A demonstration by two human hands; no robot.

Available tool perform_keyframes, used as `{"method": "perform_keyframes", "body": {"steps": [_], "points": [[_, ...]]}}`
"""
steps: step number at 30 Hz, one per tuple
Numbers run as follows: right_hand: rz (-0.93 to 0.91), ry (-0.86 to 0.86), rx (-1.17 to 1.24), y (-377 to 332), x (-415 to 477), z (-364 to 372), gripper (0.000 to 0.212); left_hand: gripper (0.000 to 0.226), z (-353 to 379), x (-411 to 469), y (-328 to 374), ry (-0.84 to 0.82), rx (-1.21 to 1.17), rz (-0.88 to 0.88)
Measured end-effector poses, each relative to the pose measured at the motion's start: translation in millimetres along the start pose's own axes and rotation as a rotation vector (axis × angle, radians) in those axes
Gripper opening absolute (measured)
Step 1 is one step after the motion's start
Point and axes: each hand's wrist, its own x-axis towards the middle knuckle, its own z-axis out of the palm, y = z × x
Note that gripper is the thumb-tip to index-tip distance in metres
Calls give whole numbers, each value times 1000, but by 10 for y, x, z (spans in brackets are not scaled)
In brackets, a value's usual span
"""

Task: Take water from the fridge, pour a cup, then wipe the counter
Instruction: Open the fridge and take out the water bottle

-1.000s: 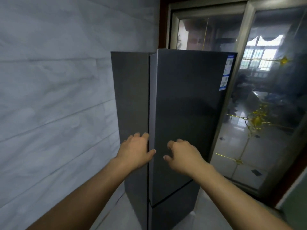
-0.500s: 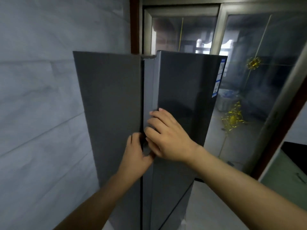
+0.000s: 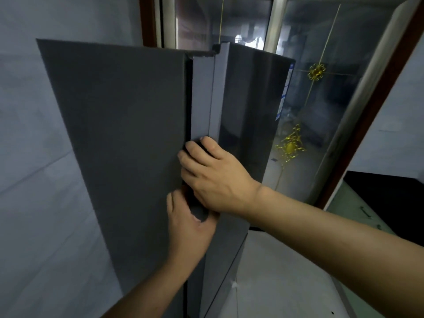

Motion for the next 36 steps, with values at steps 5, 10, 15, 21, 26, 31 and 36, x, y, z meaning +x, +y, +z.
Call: {"method": "perform_keyframes", "body": {"steps": [5, 10, 15, 21, 26, 31, 36], "points": [[81, 39, 10, -56, -138, 0, 33, 55, -3, -85, 11, -32, 2, 8], [196, 200, 43, 55, -931, -157, 30, 25, 99, -395, 247, -246, -58, 137], [379, 216, 78, 254, -1882, -294, 32, 43, 411, -240, 668, -107, -24, 225], [526, 113, 195, 555, -2796, -466, 41, 56, 1273, 44, 1159, -311, 261, 512], [776, 43, 337, 721, -3275, -687, 39, 35, 1867, -175, 1414, -293, 291, 619], [925, 166, 470, 1049, -3177, -874, 31, 40, 2257, -298, 1630, -402, 324, 738], [973, -42, 549, 1609, -2761, -662, 39, 59, 2313, -184, 1393, -487, 268, 632]]}}
